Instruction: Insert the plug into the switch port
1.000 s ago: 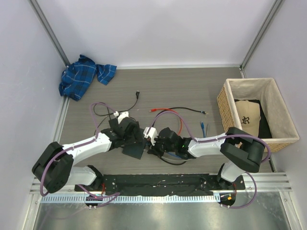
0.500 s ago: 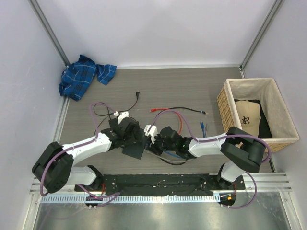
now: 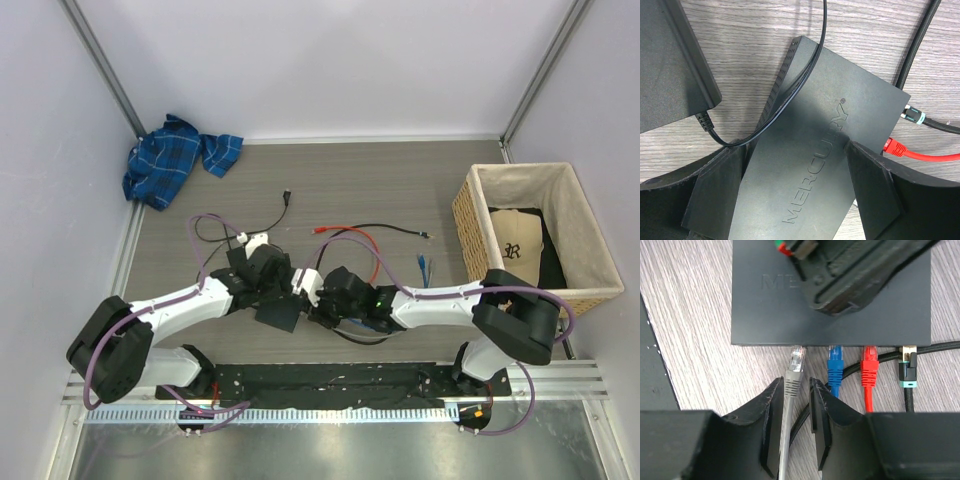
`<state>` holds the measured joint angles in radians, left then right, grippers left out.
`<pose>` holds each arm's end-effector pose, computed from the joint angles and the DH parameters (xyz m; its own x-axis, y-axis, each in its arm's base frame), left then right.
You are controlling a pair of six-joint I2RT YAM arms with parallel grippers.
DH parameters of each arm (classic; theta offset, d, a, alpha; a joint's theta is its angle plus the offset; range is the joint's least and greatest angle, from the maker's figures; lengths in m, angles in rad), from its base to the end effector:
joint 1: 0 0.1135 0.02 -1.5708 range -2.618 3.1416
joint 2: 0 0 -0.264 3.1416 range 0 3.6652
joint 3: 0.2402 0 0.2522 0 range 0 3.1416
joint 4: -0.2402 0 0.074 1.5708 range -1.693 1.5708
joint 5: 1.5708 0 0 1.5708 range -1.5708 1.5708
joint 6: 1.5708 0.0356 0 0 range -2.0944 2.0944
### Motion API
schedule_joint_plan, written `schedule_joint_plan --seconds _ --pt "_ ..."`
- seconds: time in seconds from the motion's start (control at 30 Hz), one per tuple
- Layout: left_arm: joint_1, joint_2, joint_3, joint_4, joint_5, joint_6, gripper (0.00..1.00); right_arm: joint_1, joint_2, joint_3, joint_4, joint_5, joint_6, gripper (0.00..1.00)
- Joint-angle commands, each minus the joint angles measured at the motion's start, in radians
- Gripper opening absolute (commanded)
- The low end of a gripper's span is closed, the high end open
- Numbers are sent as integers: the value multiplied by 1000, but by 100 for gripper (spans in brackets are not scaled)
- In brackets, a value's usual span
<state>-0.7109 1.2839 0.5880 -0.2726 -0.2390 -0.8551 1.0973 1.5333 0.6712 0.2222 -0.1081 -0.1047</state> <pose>0.1823 -0.1458 0.1662 -0.8114 -0.2688 -0.5189 -0.1219 0.9463 -0.2995 0.1347 0.2713 0.1651 -0.1742 -0.5678 -0.8045 -0.9476 0.3187 -0.0198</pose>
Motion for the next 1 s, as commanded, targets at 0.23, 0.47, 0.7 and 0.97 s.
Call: schedule_joint_plan --seconds 0.23,0.47,0.7,0.97 --pt "5 8 -27 -19 23 -1 86 47 45 71 -63 65 -82 34" --pt "14 9 -33 -11 41 -6 86 61 103 96 -70 84 -92 34" --pt "18 6 -37 -5 49 -10 86 69 99 93 -66 104 -89 12" --pt "27 -6 -51 12 66 -16 86 59 41 50 -6 71 -41 1"
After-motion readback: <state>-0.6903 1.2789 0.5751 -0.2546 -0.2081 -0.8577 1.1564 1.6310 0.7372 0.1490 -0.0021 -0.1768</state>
